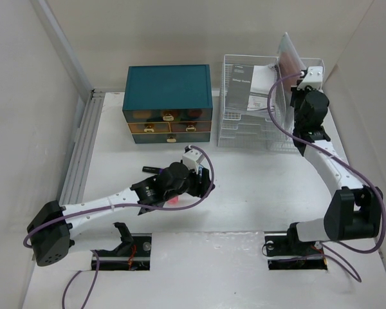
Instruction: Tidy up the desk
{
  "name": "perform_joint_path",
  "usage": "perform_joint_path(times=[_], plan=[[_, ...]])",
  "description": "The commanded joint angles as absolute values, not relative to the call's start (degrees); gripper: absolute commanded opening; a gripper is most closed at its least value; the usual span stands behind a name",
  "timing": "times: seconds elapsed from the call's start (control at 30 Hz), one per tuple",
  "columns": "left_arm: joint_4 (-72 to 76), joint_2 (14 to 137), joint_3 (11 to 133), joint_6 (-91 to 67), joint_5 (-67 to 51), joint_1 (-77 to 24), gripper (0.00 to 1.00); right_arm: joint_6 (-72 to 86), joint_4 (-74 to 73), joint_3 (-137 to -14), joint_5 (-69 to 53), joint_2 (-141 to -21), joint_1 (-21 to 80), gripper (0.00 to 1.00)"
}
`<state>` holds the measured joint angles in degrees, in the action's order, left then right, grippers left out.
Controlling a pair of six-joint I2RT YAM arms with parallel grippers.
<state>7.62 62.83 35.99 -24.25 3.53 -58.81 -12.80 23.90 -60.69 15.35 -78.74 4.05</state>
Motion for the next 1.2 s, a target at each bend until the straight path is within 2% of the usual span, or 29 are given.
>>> perform_joint_path(times=[0.0,0.13,0.17,0.23,0.27,0.4,0.5,0.6,0.7,0.73,0.8,0.83,0.87,0.97,1.0,1.03,1.1,1.17], plan=[[8.5,61.8,36.0,-23.9,4.0,-59.1,0.56,-12.7,29.8,-60.1,12.7,-78.2,3.7,0.0],[8.0,61.8,36.0,-23.9,4.0,-59.1,0.56,-10.8,26.0,-60.1,14.1,-79.3,3.2,0.02],[8.0,61.8,36.6,-23.9,4.0,-59.1,0.56,-10.8,25.1,-60.1,14.2,-79.3,3.2,0.18],[8.0,61.8,36.6,-23.9,4.0,-59.1,0.56,-10.8,23.4,-60.7,13.6,-79.3,3.2,0.36],[8.0,61.8,36.6,-23.9,4.0,-59.1,0.56,-10.8,23.4,-60.7,13.6,-78.8,3.2,0.51],[6.8,61.3,39.2,-23.9,4.6,-59.1,0.66,-10.3,22.8,-59.9,12.1,-75.3,2.6,0.7],[4.2,60.5,40.8,-23.4,6.2,-59.1,0.75,-10.3,21.3,-59.9,11.3,-70.5,2.6,0.72],[1.8,57.6,43.1,-22.9,8.8,-57.7,0.77,-10.3,17.5,-60.5,9.6,-64.1,2.6,0.76],[-1.0,53.9,45.8,-23.5,13.3,-56.6,0.77,-10.8,11.1,-61.5,1.9,-59.1,2.6,0.9],[-1.8,53.0,46.5,-23.5,15.0,-55.9,0.77,-10.8,10.5,-61.5,-1.3,-55.6,2.6,0.98],[-4.5,51.5,48.6,-24.1,19.5,-54.1,0.77,-11.3,9.2,-60.2,-14.5,-52.6,2.6,1.0],[-5.2,50.2,48.6,-24.1,20.6,-52.5,0.77,-11.3,3.3,-61.9,-19.8,-52.6,2.6,1.0],[-6.1,50.2,50.0,-24.1,23.1,-51.4,0.77,-11.3,-0.1,-63.0,-31.1,-53.1,2.6,1.0],[-9.6,47.8,50.5,-24.1,24.6,-46.5,0.7,-10.8,-7.0,-63.7,-45.8,-55.8,2.6,1.0],[-10.3,47.8,51.1,-24.1,24.6,-45.3,0.67,-10.8,-8.2,-63.7,-50.3,-56.7,5.5,1.0],[-11.9,47.1,51.1,-24.1,24.6,-44.1,0.61,-10.8,-10.0,-64.5,-49.8,-57.6,7.7,1.0],[-15.5,47.1,53.2,-22.7,26.2,-40.5,0.61,-20.6,-20.3,-66.8,-46.4,-60.4,15.2,1.0],[-17.4,46.4,53.8,-21.2,28.9,-40.0,0.61,-22.7,-22.2,-65.8,-42.7,-61.6,20.2,1.0]])
